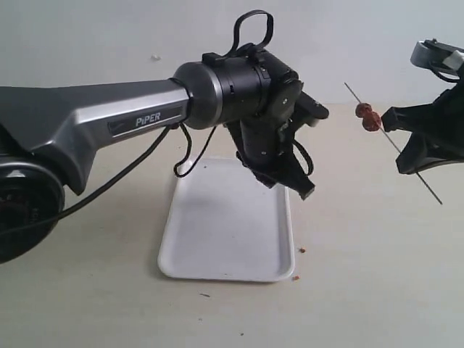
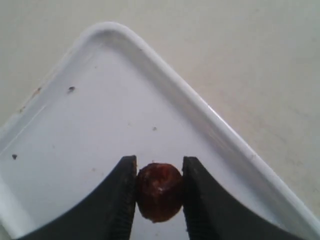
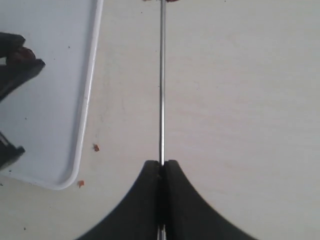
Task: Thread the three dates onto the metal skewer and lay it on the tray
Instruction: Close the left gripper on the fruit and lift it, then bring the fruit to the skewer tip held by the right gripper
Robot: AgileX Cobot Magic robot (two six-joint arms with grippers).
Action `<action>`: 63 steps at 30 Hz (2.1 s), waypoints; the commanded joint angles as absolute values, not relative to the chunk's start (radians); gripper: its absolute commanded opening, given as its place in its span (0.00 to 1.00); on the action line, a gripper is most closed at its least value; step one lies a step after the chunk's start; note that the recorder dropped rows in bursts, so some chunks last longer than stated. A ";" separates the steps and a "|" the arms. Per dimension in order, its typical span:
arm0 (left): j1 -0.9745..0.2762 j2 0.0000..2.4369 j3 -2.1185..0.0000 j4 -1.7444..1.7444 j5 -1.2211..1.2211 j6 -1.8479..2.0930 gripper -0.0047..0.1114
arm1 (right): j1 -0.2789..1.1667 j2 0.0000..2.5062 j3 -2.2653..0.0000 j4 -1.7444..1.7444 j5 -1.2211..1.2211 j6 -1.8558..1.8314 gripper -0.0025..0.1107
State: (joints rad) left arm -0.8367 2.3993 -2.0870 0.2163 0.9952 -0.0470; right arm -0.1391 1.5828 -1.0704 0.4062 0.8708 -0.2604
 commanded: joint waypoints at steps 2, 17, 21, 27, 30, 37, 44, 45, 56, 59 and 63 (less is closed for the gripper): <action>-0.791 2.366 -2.085 0.231 0.988 -0.439 0.32 | -0.146 1.539 -1.018 0.420 0.863 -0.262 0.02; -0.591 2.362 -2.256 -0.311 0.984 -0.506 0.32 | -0.006 1.508 -0.984 0.411 0.896 -0.356 0.02; -0.545 2.362 -2.256 -0.363 0.986 -0.500 0.32 | 0.001 1.508 -0.984 0.413 0.912 -0.356 0.02; -0.520 2.362 -2.256 -0.378 0.984 -0.451 0.32 | 0.077 1.508 -0.984 0.403 0.939 -0.386 0.02; -0.520 2.362 -2.256 -0.378 0.984 -0.437 0.32 | 0.104 1.508 -0.984 0.401 0.939 -0.402 0.02; -0.520 2.362 -2.256 -0.380 0.984 -0.425 0.32 | 0.106 1.508 -0.984 0.411 0.924 -0.426 0.02; -0.520 2.362 -2.256 -0.381 0.988 -0.427 0.32 | 0.106 1.508 -0.984 0.483 0.922 -0.502 0.02; -0.520 2.362 -2.256 -0.381 0.986 -0.427 0.32 | 0.106 1.508 -0.984 0.495 0.922 -0.509 0.02; -0.520 2.368 -2.256 -0.381 0.996 -0.429 0.32 | 0.106 1.508 -0.984 0.495 0.902 -0.511 0.02; -0.520 2.368 -2.256 -0.381 0.996 -0.429 0.32 | 0.106 1.508 -0.984 0.488 0.901 -0.511 0.02; -0.518 2.368 -2.256 -0.381 0.996 -0.429 0.32 | 0.106 1.508 -0.984 0.480 0.888 -0.511 0.02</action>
